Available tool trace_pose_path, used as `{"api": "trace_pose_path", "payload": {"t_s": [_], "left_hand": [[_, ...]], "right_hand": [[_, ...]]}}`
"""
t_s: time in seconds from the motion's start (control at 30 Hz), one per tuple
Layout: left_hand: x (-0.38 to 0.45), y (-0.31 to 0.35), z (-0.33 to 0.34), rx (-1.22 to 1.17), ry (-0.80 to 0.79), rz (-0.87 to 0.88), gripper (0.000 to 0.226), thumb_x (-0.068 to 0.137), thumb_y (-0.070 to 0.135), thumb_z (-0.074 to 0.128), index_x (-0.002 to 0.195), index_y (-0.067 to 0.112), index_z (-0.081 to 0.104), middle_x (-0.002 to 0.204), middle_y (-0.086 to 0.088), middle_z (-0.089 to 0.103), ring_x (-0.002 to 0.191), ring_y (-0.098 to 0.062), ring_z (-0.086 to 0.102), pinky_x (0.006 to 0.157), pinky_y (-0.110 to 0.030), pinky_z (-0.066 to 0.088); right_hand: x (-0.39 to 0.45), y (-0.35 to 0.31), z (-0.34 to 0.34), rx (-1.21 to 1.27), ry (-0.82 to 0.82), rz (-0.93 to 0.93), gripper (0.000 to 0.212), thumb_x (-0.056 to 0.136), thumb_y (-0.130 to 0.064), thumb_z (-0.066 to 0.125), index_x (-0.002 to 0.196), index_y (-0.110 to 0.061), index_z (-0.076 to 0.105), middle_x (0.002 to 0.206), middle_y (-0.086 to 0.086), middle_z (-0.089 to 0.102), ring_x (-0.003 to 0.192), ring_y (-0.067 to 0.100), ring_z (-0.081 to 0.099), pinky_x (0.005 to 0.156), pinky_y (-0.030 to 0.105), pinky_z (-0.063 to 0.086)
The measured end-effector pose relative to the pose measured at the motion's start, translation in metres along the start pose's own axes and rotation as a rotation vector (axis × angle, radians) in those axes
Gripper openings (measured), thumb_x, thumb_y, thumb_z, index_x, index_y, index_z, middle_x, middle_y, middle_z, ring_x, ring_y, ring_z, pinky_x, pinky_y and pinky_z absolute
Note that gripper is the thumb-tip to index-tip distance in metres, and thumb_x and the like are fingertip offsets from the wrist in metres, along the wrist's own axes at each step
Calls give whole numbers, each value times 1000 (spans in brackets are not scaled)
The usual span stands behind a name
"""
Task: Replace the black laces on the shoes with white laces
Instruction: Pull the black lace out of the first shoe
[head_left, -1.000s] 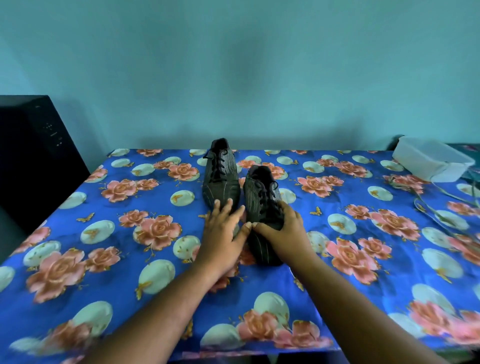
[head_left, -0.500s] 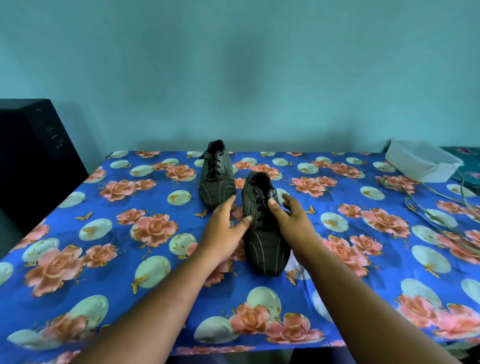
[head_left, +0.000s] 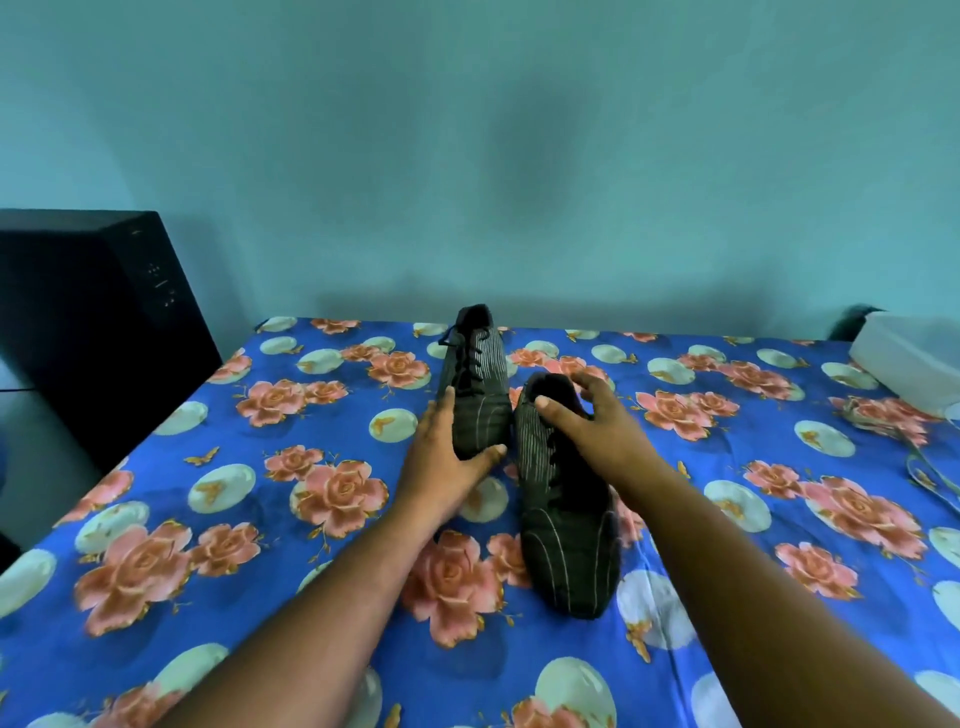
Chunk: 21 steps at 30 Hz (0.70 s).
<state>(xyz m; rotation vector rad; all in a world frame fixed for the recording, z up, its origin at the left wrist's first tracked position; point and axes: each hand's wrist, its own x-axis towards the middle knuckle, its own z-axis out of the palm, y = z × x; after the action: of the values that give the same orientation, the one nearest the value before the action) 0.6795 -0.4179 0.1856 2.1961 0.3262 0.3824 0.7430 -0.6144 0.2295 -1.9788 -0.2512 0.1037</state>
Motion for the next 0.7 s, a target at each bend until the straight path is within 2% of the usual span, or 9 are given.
{"api": "trace_pose_path", "payload": {"t_s": [0.03,0.1,0.2,0.3,0.37,0.5,0.6,0.7], "left_hand": [[4,-2,0,-2,5,8,100,80,45,82,160,22,26,163,-9,31,149,-27,31,119,-47,33],[9,-3,1,17,23,9,94,80,45,82,158,23,33,162,-9,33,147,-27,35,117,-46,37],[27,0,0,50,13,0,91,83,45,80,158,22,33,163,-9,31,147,-27,36,117,-41,37],[57,1,2,28,0,-1,93,82,46,80,158,23,32,161,-7,35,145,-26,38,116,-44,38],[72,1,3,10,-8,-5,93,82,44,80,158,22,33,159,-6,38,144,-25,40,115,-44,38],[91,1,3,-18,-33,14,96,81,42,82,159,19,31,154,-3,42,142,-22,42,114,-38,40],[79,3,2,-179,-1,-20,103,78,54,80,160,29,23,150,8,42,137,-20,48,101,-32,51],[47,1,13,-292,107,9,84,83,68,67,154,43,32,155,7,45,137,-18,51,109,-43,49]], "right_hand": [[5,-1,2,-8,-38,7,73,80,-56,77,143,-35,46,135,-4,56,118,21,60,102,47,52],[12,4,6,-55,9,-11,68,80,-47,81,139,-34,50,124,-8,61,107,18,65,96,45,56],[27,9,12,-41,121,-43,63,78,-43,82,135,-32,58,123,-10,65,103,12,66,93,41,56],[44,3,15,-7,133,-62,56,80,-37,82,132,-30,61,105,-24,63,97,7,64,90,30,51],[52,0,19,-4,132,-78,54,81,-34,82,130,-29,62,98,-26,61,94,7,64,91,30,51],[64,3,23,7,135,-76,56,80,-39,82,132,-29,62,107,-16,65,97,5,64,92,32,53],[63,10,19,149,112,-50,57,80,-47,81,131,-31,62,121,-13,67,110,3,63,100,32,51],[50,22,15,417,84,39,64,82,-50,77,139,-30,57,135,-11,64,120,7,63,106,38,50]]}}
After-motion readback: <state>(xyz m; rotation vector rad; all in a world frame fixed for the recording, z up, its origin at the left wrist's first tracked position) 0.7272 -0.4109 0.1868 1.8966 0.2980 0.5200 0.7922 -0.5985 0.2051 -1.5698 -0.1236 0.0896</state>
